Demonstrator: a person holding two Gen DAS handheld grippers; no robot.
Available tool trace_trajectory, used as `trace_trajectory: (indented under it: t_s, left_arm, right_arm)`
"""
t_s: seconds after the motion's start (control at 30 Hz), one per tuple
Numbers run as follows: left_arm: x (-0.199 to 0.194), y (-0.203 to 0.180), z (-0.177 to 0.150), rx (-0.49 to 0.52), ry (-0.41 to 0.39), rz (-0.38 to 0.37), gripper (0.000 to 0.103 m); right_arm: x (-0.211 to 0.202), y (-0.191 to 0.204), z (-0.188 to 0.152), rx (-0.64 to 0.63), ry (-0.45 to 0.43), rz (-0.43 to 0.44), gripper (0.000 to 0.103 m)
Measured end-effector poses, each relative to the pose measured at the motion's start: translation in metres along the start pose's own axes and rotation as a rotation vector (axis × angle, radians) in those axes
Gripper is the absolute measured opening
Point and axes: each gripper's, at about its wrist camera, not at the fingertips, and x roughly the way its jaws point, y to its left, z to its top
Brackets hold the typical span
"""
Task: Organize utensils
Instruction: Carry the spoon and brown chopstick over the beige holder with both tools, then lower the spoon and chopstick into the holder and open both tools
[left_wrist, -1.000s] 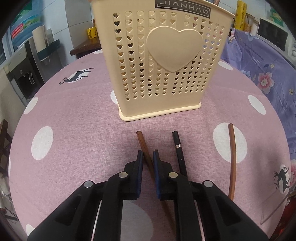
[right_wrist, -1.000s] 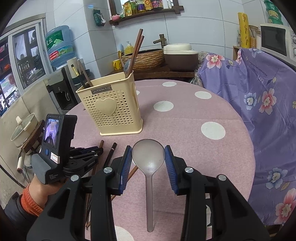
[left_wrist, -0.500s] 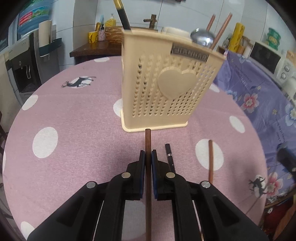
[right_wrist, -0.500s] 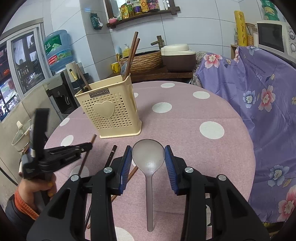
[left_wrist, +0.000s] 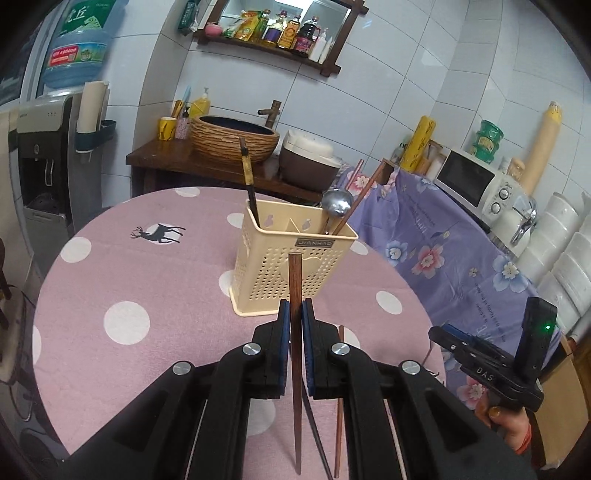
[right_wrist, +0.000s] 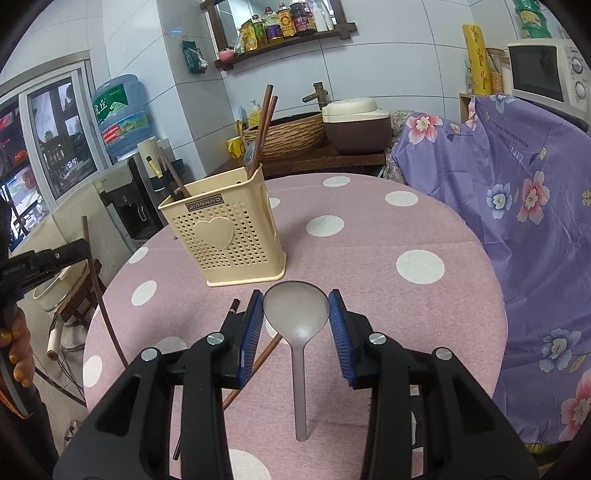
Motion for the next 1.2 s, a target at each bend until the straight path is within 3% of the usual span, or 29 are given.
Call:
trace_trajectory:
  t_s: [0.33, 0.5, 0.63, 0.83, 0.93, 1.07, 1.2]
  left_arm:
    - [-0.008, -0.002, 0.002, 0.020, -0.015, -0.011, 0.008]
    - [-0.016, -0.009, 0.019, 0.050, -0.053, -0.007, 0.008]
    - [-0.026, -0.016, 0.056, 0.051, -0.115, -0.011, 0.008]
    - [-0.042, -0.035, 0.136, 0.052, -0.262, 0.014, 0.008]
    - [-0.041, -0.040, 0.171, 0.042, -0.359, 0.047, 0.008]
    - [-0.010, -0.037, 0.188, 0.035, -0.392, 0.098, 0.008]
    - [0.021, -0.030, 0.171, 0.032, -0.375, 0.117, 0.008]
  right_arm:
    - [-0.004, 0.007, 0.003, -0.012, -0.004, 0.023, 0.037]
    - [-0.003, 0.013, 0.018, -0.021, -0.012, 0.070, 0.037]
    - [-0.005, 0.026, 0.052, -0.044, -0.061, 0.119, 0.037]
    - [-0.020, 0.062, 0.142, -0.082, -0.235, 0.179, 0.037]
    - [-0.021, 0.085, 0.182, -0.117, -0.340, 0.163, 0.037]
    - [0.011, 0.104, 0.206, -0.140, -0.378, 0.124, 0.037]
    - [0.058, 0.104, 0.192, -0.142, -0.330, 0.077, 0.037]
